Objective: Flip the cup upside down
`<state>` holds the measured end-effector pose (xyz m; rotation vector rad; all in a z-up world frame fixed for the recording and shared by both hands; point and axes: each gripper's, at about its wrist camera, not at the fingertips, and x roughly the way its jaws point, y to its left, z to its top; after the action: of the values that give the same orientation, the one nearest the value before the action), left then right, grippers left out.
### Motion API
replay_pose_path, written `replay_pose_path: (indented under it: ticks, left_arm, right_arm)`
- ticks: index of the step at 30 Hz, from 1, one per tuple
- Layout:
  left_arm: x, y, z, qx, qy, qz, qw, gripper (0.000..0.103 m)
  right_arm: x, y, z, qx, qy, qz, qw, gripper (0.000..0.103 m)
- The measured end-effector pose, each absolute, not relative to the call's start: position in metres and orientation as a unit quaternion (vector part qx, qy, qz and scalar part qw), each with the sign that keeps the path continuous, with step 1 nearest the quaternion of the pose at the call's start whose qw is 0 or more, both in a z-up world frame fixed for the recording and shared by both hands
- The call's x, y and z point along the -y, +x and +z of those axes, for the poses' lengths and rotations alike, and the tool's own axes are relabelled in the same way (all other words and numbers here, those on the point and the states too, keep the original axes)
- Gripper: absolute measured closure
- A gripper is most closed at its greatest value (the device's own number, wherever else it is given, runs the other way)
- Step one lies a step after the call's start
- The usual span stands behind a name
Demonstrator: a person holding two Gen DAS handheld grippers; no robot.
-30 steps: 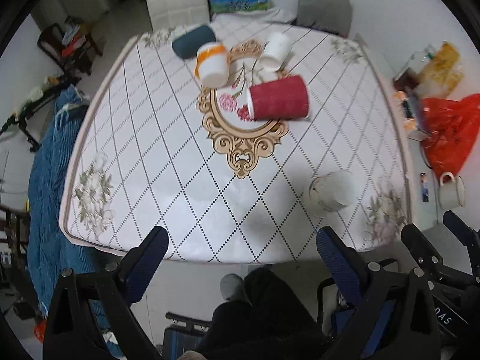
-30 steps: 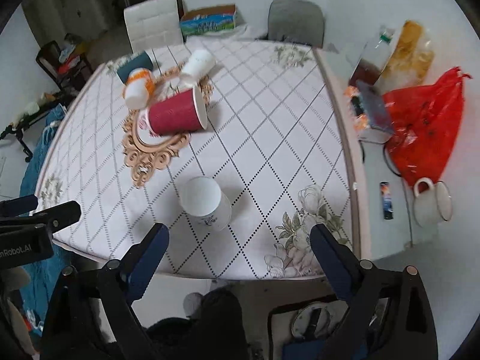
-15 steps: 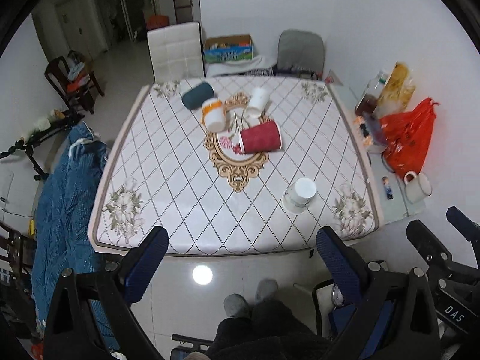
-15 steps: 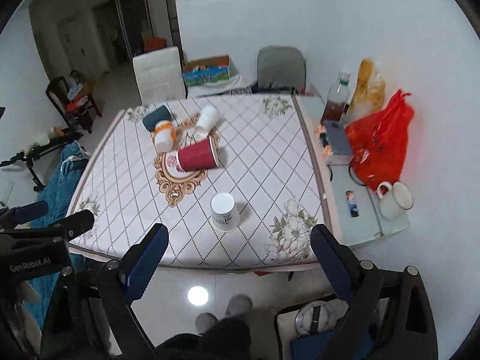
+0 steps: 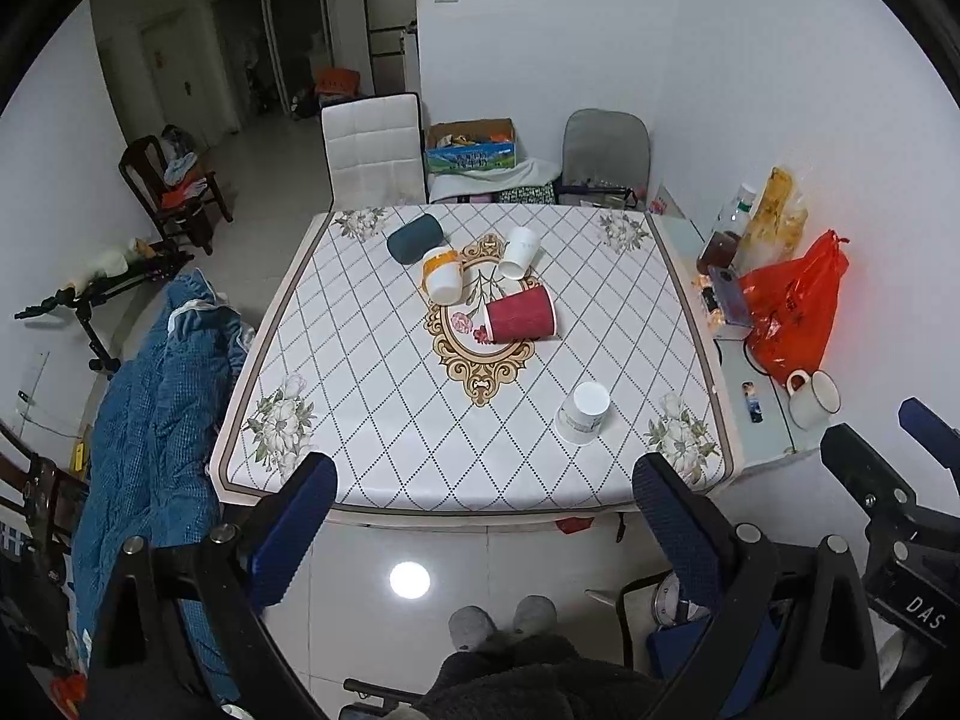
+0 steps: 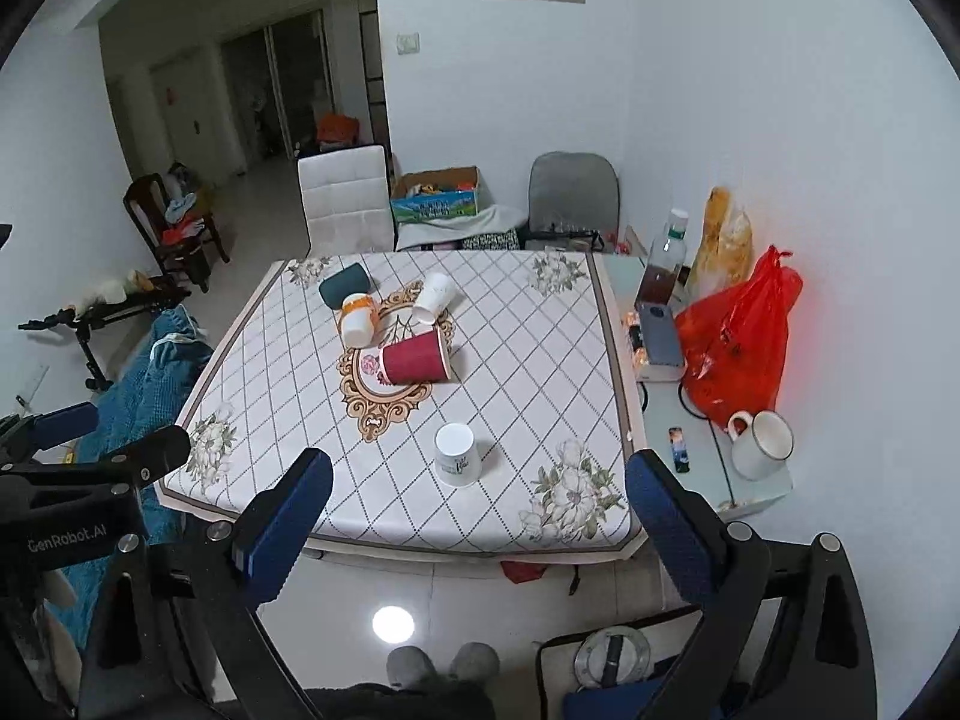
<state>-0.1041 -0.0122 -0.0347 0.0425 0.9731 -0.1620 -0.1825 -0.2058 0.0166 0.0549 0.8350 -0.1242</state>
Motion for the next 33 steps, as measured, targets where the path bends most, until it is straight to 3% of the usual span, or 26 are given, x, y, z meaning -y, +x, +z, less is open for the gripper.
replay_pose_path:
  ticks: [33]
  left_arm:
    - [0.017, -0.135, -0.014, -0.446, 0.014, -0.052, 0.893, 0.002]
  right_arm:
    - [0.218, -0.195, 0.029, -0.404, 0.031, -0.049, 0.913, 0.003]
